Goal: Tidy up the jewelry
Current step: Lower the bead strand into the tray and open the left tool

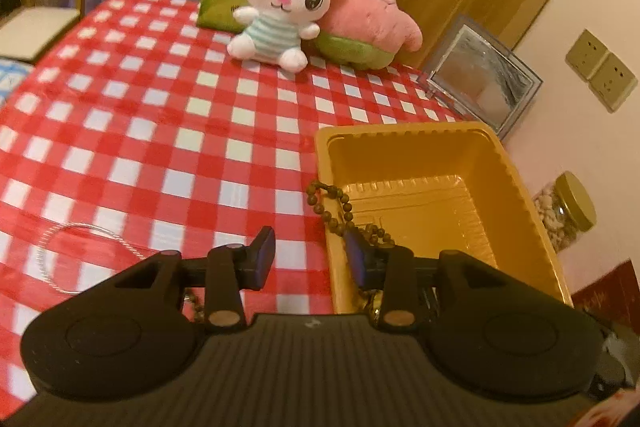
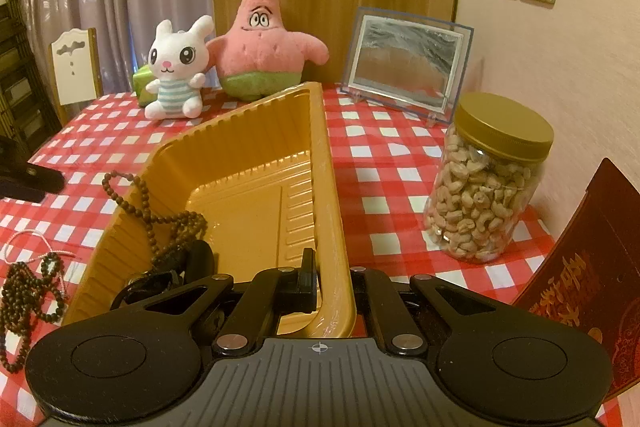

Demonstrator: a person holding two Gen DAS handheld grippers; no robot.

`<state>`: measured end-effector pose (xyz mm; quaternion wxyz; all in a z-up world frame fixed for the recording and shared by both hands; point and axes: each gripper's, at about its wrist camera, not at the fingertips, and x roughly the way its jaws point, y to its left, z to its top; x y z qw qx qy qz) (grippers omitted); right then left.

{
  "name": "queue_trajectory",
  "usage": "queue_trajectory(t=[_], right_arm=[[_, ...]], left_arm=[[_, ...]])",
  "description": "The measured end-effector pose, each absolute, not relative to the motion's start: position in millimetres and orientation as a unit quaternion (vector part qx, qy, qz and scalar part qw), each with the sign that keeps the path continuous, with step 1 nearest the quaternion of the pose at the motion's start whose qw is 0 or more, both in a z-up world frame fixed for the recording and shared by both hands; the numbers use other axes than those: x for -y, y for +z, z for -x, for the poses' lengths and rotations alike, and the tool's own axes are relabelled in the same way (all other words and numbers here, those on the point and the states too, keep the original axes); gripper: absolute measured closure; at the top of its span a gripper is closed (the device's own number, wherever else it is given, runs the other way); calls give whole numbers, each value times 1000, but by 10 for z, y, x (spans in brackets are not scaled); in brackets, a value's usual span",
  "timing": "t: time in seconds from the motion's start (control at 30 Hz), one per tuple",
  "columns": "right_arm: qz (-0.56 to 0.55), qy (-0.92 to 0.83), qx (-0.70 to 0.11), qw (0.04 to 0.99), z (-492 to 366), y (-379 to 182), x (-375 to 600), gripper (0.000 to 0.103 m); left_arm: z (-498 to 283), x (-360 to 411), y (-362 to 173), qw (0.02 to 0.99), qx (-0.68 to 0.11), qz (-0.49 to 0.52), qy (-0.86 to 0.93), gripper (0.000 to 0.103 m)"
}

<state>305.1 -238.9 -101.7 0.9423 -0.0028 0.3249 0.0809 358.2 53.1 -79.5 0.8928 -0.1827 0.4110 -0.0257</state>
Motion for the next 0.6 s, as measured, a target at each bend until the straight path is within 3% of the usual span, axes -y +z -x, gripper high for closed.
queue_trajectory(t=[0.43, 0.47, 0.5, 0.6], right_arm=[[0, 77, -329, 941, -3062, -1034, 2401, 99], [0, 77, -329, 941, -3063, -1034, 2401, 99], [0, 77, -330, 941, -3065, -1036, 2402, 99], [1, 76, -331, 941, -3071, -1041, 2412, 99]], left_arm=[[-3984, -391, -1086, 889, -413, 197, -21, 69], [-3991, -386, -1094, 890, -413, 195, -20, 76], [-3995, -383, -1098, 891, -410, 195, -22, 89], [-3971, -360, -1050, 897, -399, 187, -35, 97]])
